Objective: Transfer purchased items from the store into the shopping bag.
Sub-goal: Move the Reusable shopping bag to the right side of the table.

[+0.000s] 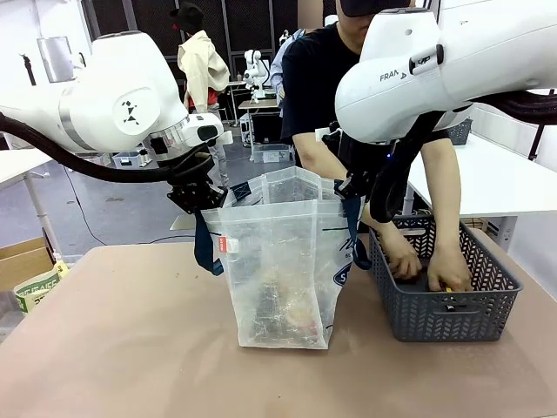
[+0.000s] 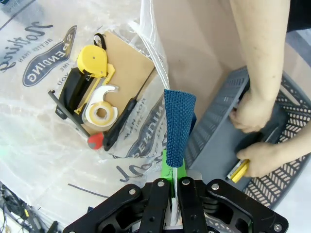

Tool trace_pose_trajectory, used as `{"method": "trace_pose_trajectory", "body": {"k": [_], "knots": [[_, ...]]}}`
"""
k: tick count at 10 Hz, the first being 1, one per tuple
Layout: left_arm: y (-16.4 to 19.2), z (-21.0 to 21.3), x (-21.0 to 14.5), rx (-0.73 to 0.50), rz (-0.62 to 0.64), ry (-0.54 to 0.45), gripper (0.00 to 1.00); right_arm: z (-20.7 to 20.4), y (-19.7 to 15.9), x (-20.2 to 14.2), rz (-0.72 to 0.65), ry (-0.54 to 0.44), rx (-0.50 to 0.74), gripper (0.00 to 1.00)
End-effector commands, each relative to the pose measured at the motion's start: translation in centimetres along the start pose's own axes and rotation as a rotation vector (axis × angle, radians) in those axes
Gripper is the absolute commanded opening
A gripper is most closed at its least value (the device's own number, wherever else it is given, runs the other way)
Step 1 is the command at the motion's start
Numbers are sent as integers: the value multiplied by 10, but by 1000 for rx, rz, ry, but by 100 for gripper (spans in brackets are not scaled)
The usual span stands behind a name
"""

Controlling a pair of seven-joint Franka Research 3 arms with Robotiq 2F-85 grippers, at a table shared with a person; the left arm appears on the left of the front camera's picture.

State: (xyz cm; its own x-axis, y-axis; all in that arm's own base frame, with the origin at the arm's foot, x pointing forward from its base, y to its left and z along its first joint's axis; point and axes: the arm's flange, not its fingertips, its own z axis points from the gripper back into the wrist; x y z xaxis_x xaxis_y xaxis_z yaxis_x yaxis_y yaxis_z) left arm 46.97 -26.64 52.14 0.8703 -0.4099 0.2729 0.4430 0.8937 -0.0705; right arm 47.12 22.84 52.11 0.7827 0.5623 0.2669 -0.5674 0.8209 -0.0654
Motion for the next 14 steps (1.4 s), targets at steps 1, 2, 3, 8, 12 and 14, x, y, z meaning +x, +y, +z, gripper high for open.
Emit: {"method": "trace_pose_trajectory", "body": {"k": [1, 2, 3, 8, 12, 14], "knots": [[0, 0, 0, 1, 8, -1, 0, -1, 0, 0, -5, 1, 1, 0], [0, 0, 0, 1, 8, -1, 0, -1, 0, 0, -5, 1, 1, 0], [0, 0, 0, 1, 8, -1, 0, -1, 0, 0, -5, 1, 1, 0], [0, 0, 0, 1, 8, -1, 0, -1, 0, 0, -5, 1, 1, 0], [0, 0, 0, 1, 8, -1, 0, -1, 0, 0, -5, 1, 1, 0], [0, 0, 0, 1, 8, -1, 0, -1, 0, 0, -5, 1, 1, 0]]}}
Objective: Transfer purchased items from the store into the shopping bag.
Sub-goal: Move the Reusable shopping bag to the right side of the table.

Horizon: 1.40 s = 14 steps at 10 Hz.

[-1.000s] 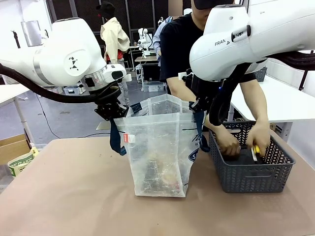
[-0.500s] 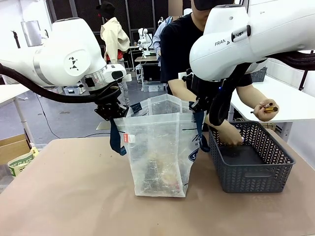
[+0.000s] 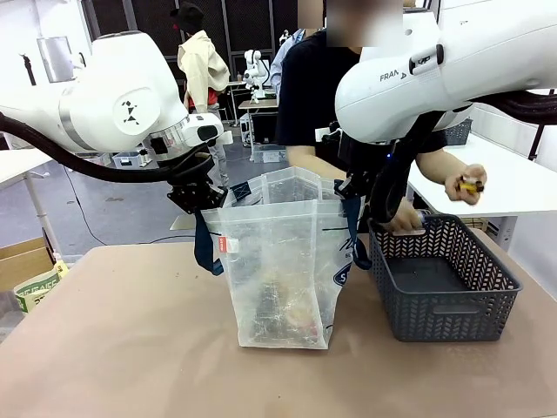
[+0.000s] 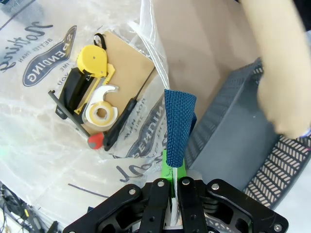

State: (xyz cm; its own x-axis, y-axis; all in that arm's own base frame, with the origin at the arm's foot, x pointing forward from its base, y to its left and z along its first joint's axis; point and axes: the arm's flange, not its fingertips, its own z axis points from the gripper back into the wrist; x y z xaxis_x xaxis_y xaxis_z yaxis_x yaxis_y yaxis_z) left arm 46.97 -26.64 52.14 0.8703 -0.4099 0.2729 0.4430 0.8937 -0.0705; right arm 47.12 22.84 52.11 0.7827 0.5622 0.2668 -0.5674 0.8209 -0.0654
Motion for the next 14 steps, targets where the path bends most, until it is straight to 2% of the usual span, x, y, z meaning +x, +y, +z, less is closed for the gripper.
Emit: {"method": "trace_pose_trajectory", "body": {"k": [1, 14], "knots": [[0, 0, 0, 1, 8, -1, 0, -1, 0, 0, -5, 1, 1, 0], [0, 0, 0, 1, 8, -1, 0, -1, 0, 0, -5, 1, 1, 0]]}}
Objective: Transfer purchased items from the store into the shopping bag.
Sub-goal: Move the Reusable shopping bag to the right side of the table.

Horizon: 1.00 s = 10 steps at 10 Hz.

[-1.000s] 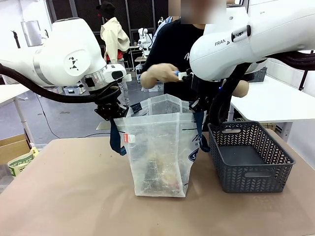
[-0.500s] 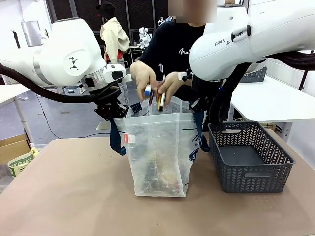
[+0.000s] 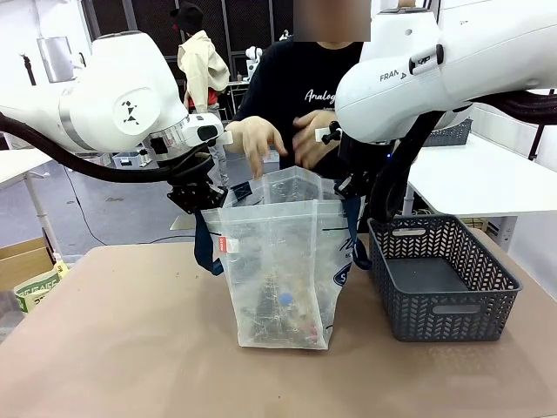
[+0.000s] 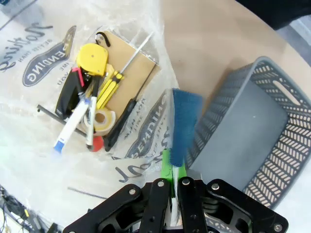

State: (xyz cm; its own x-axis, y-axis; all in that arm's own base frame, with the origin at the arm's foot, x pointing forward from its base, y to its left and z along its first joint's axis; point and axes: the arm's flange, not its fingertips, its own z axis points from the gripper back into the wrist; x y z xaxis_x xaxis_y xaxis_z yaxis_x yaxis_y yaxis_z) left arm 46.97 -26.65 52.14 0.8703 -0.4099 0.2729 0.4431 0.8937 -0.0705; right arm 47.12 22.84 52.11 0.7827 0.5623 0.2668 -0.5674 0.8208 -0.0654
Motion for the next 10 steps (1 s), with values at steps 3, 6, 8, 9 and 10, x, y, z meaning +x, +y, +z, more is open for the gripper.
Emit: {"method": "trace_pose_trajectory", "body": {"k": [3, 6, 8, 9, 10], "knots": [[0, 0, 0, 1, 8, -1, 0, -1, 0, 0, -5, 1, 1, 0], [0, 0, 0, 1, 8, -1, 0, -1, 0, 0, -5, 1, 1, 0], [0, 0, 0, 1, 8, -1, 0, -1, 0, 0, -5, 1, 1, 0], [0, 0, 0, 1, 8, -1, 0, -1, 0, 0, -5, 1, 1, 0], [0, 0, 0, 1, 8, -1, 0, -1, 0, 0, -5, 1, 1, 0]]}}
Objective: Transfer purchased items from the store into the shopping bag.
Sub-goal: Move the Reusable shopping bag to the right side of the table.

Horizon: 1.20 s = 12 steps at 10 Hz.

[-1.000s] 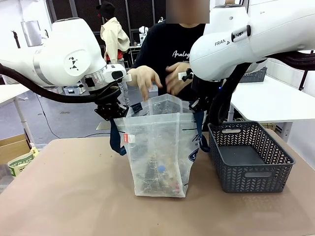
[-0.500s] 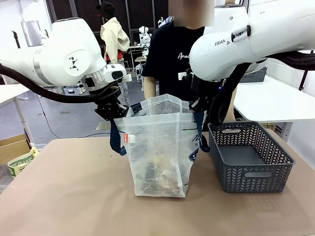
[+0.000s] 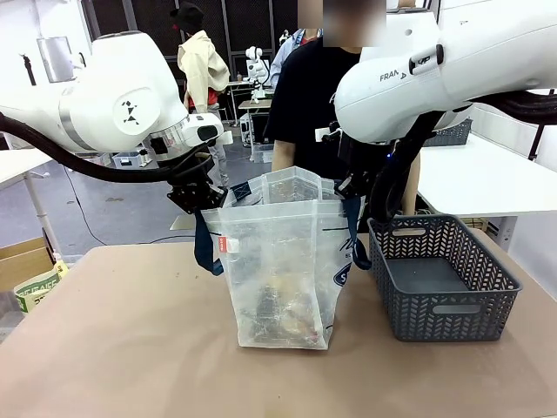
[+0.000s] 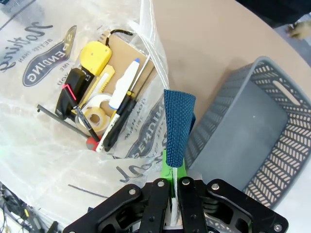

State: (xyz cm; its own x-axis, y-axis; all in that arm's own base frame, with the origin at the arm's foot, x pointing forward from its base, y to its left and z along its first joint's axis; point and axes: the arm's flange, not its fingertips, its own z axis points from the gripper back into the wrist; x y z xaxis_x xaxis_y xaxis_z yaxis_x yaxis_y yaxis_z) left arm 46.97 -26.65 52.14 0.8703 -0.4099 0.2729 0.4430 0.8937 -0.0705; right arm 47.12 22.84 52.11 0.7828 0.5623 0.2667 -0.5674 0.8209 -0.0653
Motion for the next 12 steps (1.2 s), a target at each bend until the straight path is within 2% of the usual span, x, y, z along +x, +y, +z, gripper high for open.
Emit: {"method": "trace_pose_trajectory", "body": {"k": [1, 8, 12], "knots": [[0, 0, 0, 1, 8, -1, 0, -1, 0, 0, -5, 1, 1, 0], [-3, -1, 2, -10, 6, 9, 0, 0, 0, 0, 0, 0, 0, 0], [-17, 9, 9, -50, 105, 31, 0, 7, 13, 18, -175, 100, 60, 0]]}}
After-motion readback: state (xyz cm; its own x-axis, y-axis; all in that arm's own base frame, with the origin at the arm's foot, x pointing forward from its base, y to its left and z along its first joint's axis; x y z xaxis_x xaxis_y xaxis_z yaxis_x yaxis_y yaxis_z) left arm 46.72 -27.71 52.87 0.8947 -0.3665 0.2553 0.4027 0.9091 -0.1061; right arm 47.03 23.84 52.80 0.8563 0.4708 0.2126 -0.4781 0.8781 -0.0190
